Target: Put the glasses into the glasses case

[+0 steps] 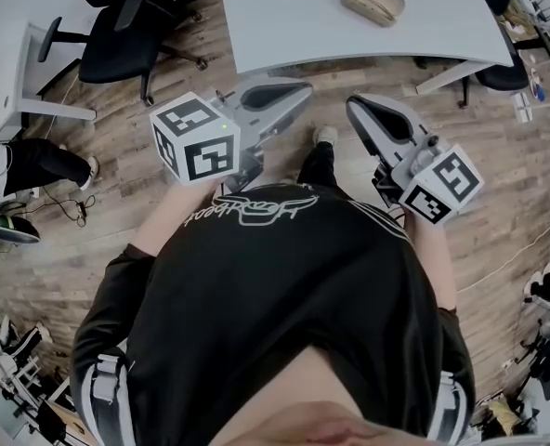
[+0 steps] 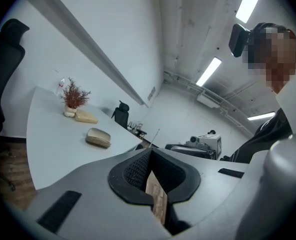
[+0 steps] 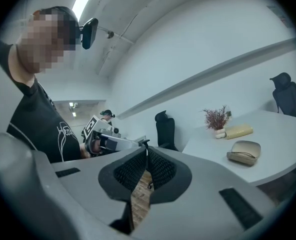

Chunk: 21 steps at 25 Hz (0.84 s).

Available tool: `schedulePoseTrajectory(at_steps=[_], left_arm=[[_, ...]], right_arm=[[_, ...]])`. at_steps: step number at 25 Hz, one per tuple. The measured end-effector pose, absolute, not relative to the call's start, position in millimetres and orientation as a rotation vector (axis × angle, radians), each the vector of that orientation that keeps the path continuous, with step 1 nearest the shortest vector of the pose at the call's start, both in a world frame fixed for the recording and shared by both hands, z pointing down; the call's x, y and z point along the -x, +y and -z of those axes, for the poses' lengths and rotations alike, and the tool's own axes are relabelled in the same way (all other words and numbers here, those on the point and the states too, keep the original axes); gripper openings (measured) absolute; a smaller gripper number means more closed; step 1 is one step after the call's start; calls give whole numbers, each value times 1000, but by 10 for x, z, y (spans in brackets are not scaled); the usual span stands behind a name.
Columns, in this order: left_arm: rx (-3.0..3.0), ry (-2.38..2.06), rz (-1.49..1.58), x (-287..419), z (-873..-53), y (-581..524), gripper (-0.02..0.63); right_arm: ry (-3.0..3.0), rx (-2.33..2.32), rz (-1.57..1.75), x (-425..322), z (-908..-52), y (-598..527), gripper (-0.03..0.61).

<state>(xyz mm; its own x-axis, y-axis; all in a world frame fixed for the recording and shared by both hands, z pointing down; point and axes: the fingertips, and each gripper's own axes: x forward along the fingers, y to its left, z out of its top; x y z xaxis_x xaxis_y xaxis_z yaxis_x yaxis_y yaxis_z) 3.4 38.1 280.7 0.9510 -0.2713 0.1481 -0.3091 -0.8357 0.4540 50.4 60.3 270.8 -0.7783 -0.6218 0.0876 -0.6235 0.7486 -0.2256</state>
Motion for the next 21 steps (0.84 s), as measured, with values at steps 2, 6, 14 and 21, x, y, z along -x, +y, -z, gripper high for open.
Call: schedulePoseTrajectory(at_steps=[2, 6, 14, 21], left_arm=[[-2609, -409, -114, -42, -2826, 420, 6], [-2597, -405, -123, -43, -2882, 493, 6], [-2589, -406, -137, -37, -2926, 577, 6], [-2583, -417, -137, -17, -2899, 557, 6]], right_arm=[[-2926, -1056, -383, -515, -2717, 647, 15], [-2912, -1073, -391, -517, -2770, 743, 15], [-2916, -1097, -389, -551, -2781, 803, 15], [-2916, -1102, -389, -547, -2758, 799, 15]])
